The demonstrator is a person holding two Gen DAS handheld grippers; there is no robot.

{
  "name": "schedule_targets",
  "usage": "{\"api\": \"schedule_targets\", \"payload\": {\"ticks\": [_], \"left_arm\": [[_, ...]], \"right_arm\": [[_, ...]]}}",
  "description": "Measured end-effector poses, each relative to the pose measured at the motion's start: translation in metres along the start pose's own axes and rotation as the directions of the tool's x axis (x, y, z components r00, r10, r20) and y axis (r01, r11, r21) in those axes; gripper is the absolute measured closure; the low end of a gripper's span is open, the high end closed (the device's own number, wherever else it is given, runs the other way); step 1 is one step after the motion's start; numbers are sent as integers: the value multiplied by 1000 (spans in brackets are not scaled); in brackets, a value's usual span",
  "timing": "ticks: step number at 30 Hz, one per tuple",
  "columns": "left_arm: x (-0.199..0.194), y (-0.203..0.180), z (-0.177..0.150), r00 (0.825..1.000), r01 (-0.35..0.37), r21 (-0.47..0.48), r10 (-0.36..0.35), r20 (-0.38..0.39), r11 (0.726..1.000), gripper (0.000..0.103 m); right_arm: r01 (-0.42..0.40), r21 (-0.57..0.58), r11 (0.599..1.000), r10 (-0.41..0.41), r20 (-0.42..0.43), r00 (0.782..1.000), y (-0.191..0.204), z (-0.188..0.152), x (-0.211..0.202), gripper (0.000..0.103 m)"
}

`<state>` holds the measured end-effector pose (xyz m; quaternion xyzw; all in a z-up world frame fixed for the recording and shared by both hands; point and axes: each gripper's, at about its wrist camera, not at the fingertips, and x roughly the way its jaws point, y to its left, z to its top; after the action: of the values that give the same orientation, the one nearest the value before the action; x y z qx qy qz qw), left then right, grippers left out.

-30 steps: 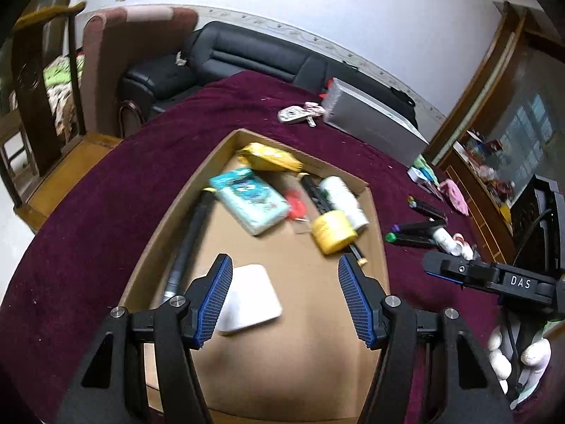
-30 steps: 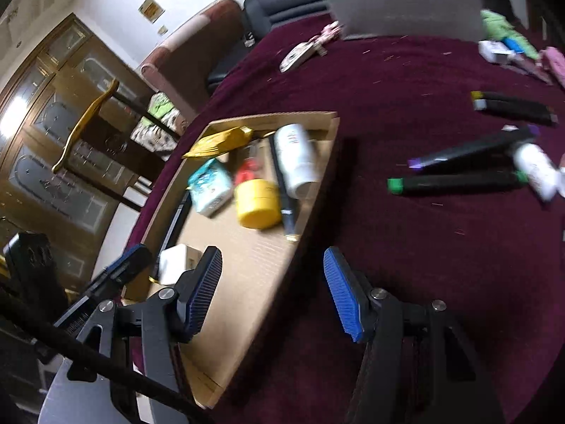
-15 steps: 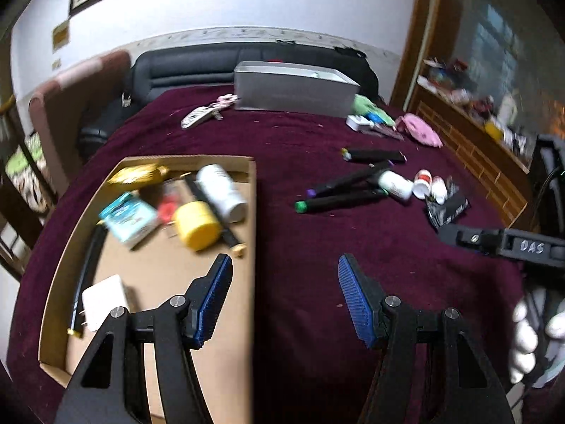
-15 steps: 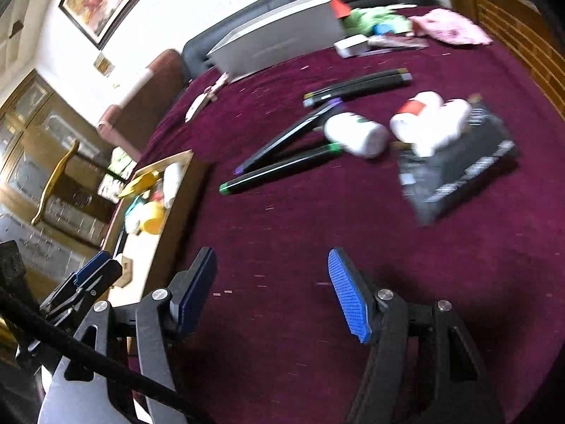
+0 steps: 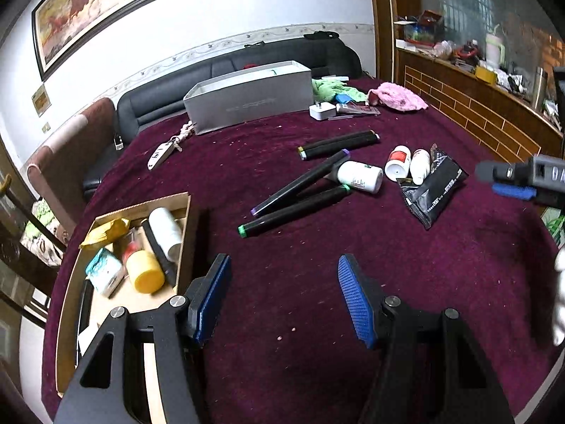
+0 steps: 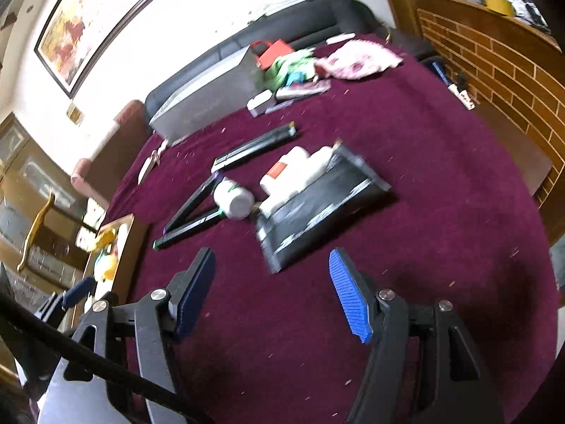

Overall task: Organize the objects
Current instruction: 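Move both open grippers back to the black markers on the table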

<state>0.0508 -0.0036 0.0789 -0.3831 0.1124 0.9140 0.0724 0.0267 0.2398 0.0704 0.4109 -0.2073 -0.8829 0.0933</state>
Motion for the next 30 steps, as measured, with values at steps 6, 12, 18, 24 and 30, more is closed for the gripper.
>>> {"api": "schedule_targets", "payload": {"ticks": [6, 12, 18, 24, 30], "left_arm": [[13, -13, 6, 999, -22, 30, 23, -23, 999, 47], [33, -19, 10, 998, -31, 52, 34, -58, 998, 47], [55, -24, 12, 994, -43, 81, 51, -99, 996, 47], [84, -1, 30, 991, -21, 16, 23, -135, 1000, 47], [120, 33, 58, 989, 10, -110, -26, -144, 994, 47]], "right_arm": [[8, 19, 1000, -10, 72, 997, -10, 23, -8, 34], [27, 43, 999, -34, 160, 986, -11, 52, 0, 34], [73, 60, 996, -84, 209, 974, -18, 67, 21, 33], [64, 119, 991, -87, 197, 976, -49, 64, 33, 33], [46, 188, 981, -77, 159, 984, -73, 64, 37, 33]]}}
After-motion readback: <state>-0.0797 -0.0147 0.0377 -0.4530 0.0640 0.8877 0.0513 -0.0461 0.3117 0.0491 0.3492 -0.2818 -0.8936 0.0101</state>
